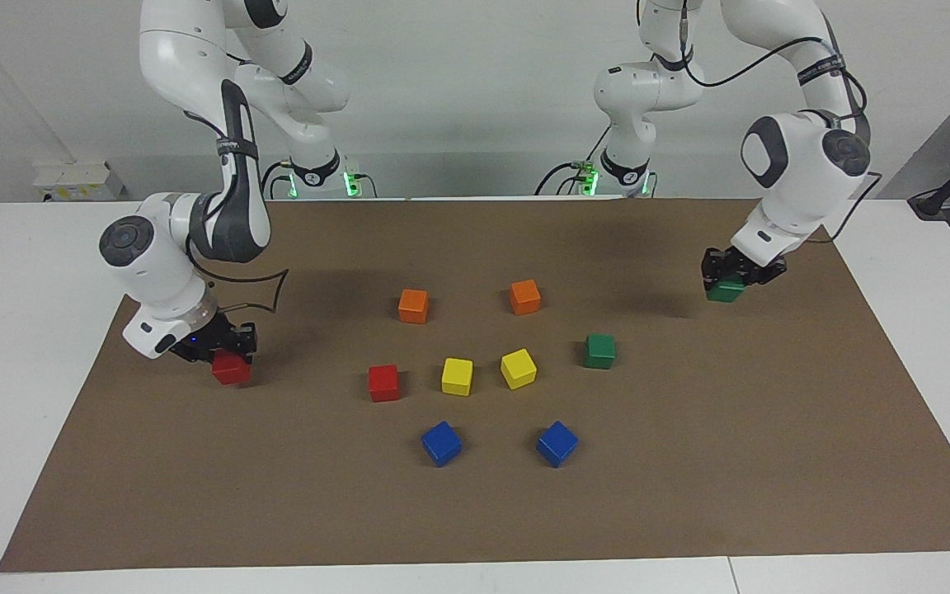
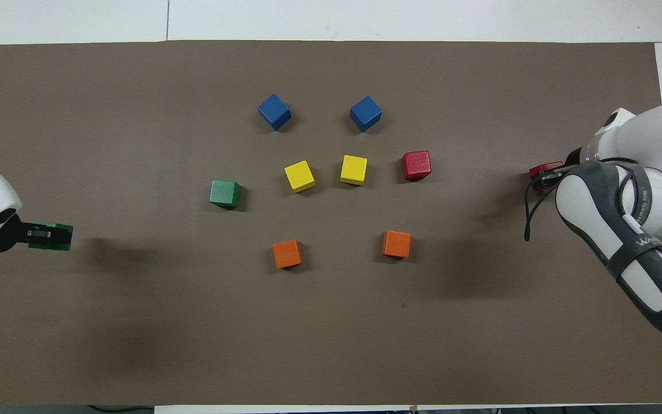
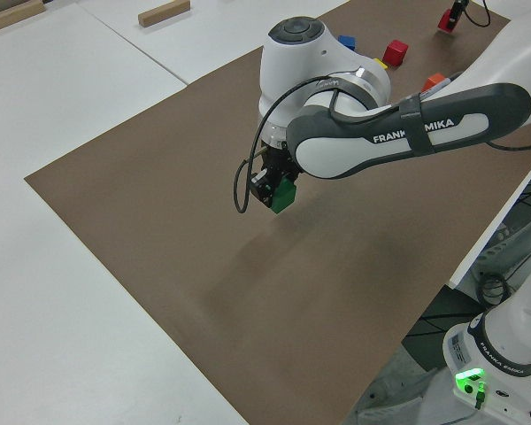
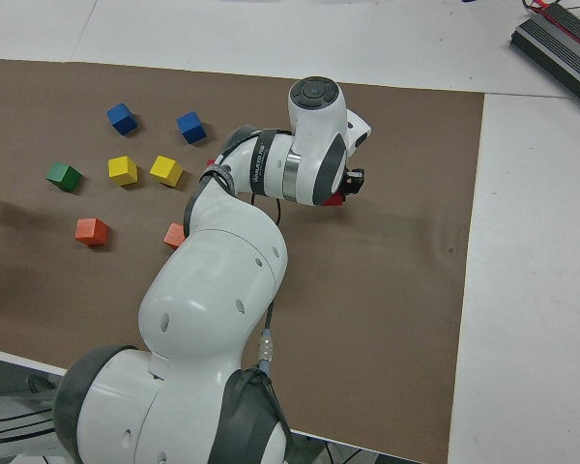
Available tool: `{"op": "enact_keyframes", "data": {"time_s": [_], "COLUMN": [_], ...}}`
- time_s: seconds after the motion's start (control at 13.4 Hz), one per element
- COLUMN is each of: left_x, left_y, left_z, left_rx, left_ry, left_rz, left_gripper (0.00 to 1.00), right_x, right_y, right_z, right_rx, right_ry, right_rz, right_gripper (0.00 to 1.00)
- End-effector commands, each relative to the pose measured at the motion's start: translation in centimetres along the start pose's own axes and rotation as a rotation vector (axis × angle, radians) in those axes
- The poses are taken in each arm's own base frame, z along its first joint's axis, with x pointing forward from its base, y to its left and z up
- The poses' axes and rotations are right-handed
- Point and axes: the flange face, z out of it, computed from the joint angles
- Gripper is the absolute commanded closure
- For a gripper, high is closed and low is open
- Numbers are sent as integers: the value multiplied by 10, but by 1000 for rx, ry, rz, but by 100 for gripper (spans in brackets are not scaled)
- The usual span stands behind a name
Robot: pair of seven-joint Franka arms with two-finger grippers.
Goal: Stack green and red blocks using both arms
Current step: 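Lower the green cube onto the table and open the left gripper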
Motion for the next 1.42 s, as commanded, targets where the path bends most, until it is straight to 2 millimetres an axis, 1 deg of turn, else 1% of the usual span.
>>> {"op": "enact_keyframes", "data": {"time_s": [0.0, 0.07, 0.15, 0.37, 0.52, 0.6, 0.67, 0.75, 0.82, 0.9, 0.97, 1.05, 1.12, 1.2, 1.27, 1.35], "left_x": [-7, -6, -6, -6, -7, -6, -5, -4, 0, 4, 16, 31, 52, 68, 84, 98], "left_y": [-5, -6, -10, -16, -22, -23, -23, -22, -24, -24, -20, -17, -1, 16, 40, 68], "left_z": [31, 41, 45, 63, 70, 70, 69, 67, 62, 53, 32, 3, -29, -56, -72, -79], "left_rx": [24, 28, 31, 35, 36, 36, 47, 62, 73, 67, 59, 51, 48, 47, 46, 48], "left_ry": [23, 30, 38, 44, 42, 44, 42, 32, 30, 14, -11, -39, -50, -62, -69, -65], "left_rz": [-5, -8, -18, -28, -38, -35, -15, 9, 30, 43, 58, 70, 102, 122, 114, 69], "left_gripper": [100, 100, 100, 100, 100, 100, 66, 1, 0, 0, 0, 0, 0, 0, 0, 0], "right_x": [-9, -9, -9, -7, -6, -5, -5, -5, -5, -5, -5, -4, -4, -3, 0, 4], "right_y": [-2, -1, -2, -2, -2, -4, -3, -3, -4, -3, -3, -3, -6, -9, -18, -32], "right_z": [8, 12, 16, 19, 25, 27, 26, 26, 26, 27, 25, 17, 4, -19, -43, -67], "right_rx": [-14, -14, -12, -16, -14, -14, -16, -16, -15, -16, -15, -16, -15, -15, -14, -14], "right_ry": [18, 21, 16, 29, 26, 28, 35, 35, 34, 32, 28, 29, 23, 16, 9, 5], "right_rz": [-16, -13, -12, -8, -8, -11, -9, -9, -7, -8, -8, -9, -16, -19, -32, -36], "right_gripper": [100, 100, 100, 100, 100, 100, 86, 34, 0, 0, 0, 0, 0, 0, 0, 0]}}
